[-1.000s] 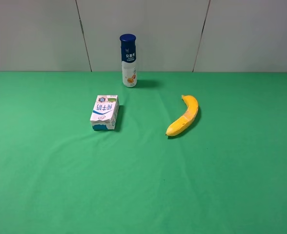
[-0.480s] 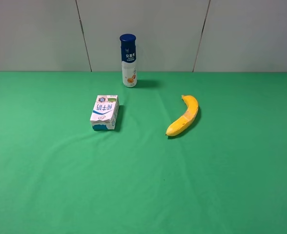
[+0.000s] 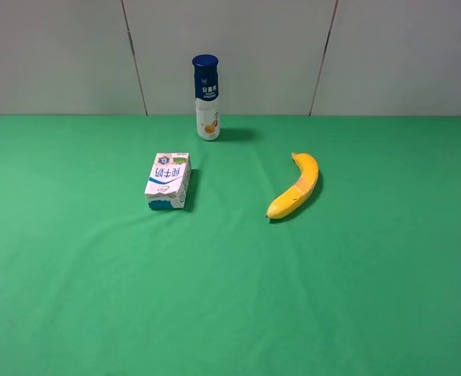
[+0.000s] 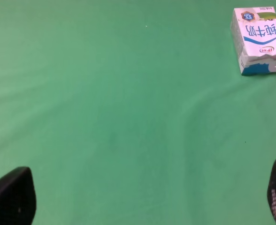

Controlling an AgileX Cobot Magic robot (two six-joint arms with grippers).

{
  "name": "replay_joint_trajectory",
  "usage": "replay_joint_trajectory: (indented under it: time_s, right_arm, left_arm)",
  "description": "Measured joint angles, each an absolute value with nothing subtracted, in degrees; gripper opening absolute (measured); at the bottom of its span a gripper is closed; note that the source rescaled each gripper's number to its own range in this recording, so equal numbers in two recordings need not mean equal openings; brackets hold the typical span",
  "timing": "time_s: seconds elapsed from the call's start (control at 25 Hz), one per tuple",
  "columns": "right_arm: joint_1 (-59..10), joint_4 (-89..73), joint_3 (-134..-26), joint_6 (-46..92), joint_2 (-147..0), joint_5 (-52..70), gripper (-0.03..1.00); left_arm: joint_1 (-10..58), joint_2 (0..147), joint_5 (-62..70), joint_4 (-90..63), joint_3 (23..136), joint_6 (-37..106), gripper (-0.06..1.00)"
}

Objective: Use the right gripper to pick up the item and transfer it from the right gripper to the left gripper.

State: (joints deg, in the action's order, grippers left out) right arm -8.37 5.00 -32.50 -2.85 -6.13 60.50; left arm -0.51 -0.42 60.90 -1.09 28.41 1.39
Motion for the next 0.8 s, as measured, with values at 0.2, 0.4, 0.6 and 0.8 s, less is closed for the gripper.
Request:
replay_joint_trajectory:
  time_s: [0.2, 0.4, 0.6, 0.8]
  right_arm:
    - [-8.37, 4.06, -37.56, -2.9, -18.97, 60.04, 1.0]
    - [-8.37, 2.62, -42.55, -2.9, -33.87, 57.08, 1.0]
    - [-8.37, 0.0, -47.95, -2.9, -48.62, 55.85, 1.0]
    - [-8.64, -3.65, -52.7, -2.85, -62.37, 55.6, 1.0]
  left_arm:
    - [-0.51, -0.42, 60.9, -1.09, 28.41, 1.39, 0.98]
    - [-0.51, -0.42, 60.9, -1.09, 28.41, 1.39, 0.98]
    - [-0.51, -0.42, 60.9, -1.09, 28.41, 1.39, 0.98]
    - [-0.51, -0.42, 60.9, -1.09, 28.41, 1.39, 0.98]
